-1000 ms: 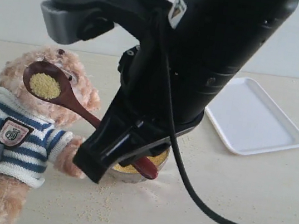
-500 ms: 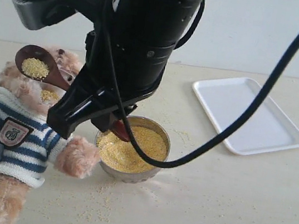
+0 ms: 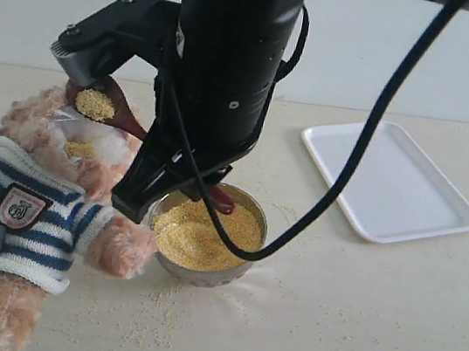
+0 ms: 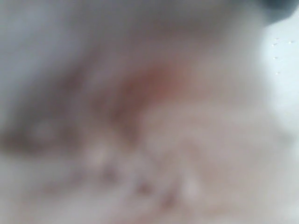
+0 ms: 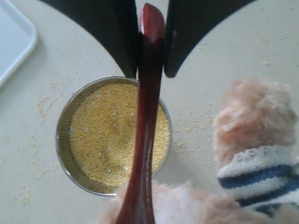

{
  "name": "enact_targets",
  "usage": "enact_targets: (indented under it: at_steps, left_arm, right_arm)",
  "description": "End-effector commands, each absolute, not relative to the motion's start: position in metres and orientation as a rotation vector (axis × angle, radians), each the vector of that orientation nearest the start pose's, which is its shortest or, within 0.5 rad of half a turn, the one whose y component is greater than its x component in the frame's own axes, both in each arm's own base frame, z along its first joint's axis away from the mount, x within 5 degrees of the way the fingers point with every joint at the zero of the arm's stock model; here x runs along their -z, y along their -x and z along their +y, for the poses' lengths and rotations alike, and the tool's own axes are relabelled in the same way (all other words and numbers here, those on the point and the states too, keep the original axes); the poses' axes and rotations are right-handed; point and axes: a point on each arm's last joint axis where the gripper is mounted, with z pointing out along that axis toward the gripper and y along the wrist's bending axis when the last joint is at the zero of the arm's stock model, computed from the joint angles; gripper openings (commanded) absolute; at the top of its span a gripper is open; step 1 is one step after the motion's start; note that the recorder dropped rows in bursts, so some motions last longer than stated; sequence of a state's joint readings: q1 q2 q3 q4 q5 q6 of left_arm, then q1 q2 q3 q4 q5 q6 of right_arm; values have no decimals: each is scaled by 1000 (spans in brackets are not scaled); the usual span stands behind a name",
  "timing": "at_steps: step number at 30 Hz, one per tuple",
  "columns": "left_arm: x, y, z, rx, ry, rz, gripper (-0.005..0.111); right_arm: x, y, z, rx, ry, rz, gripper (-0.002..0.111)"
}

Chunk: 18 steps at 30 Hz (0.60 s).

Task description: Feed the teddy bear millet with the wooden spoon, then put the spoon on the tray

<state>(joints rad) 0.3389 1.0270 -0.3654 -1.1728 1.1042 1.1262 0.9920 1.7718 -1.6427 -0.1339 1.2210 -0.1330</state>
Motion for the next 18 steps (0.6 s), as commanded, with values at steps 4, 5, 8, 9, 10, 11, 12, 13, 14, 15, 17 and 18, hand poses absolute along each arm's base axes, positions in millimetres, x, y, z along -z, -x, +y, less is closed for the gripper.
enact_targets:
  at_steps: [4, 5, 8, 9, 10, 11, 12, 13, 14, 15, 17, 18]
  left_arm:
    - [-220, -143, -30, 1057, -171, 2311, 5]
    - [-220, -143, -30, 1057, -171, 2311, 5]
    - [-220, -143, -30, 1057, -171, 2311, 5]
    - [-220, -143, -30, 1057, -171, 2311, 5]
    - [-220, -143, -30, 1057, -171, 2311, 5]
    - [-220, -143, -30, 1057, -171, 2311, 5]
    - [-220, -143, -30, 1057, -171, 2311, 5]
    - [-220, -143, -30, 1057, -171, 2311, 5]
    - [-220, -143, -30, 1057, -171, 2311, 5]
    - [-220, -143, -30, 1057, -171, 2311, 5]
    - [-220, -143, -30, 1057, -171, 2311, 5]
    - [-220, -143, -30, 1057, -171, 2311, 5]
  right_arm:
    - [-321, -205, 313, 72, 1552, 2288, 1]
    - [-319, -202, 315, 72, 1565, 2283, 1]
    - [-313, -197, 323, 70, 1596, 2282, 1]
    - [-309, -195, 326, 74, 1610, 2282, 1]
    - [-308, -192, 328, 73, 1618, 2281, 1]
    - [-306, -191, 330, 80, 1626, 2278, 1]
    - [-303, -190, 333, 98, 1629, 2274, 1]
    - [-302, -190, 333, 121, 1626, 2268, 1]
    - [-301, -189, 335, 144, 1623, 2260, 1]
    - [-301, -189, 335, 160, 1615, 2253, 1]
    - [-301, -187, 337, 198, 1601, 2234, 1]
    - [-302, -187, 337, 219, 1596, 2222, 1]
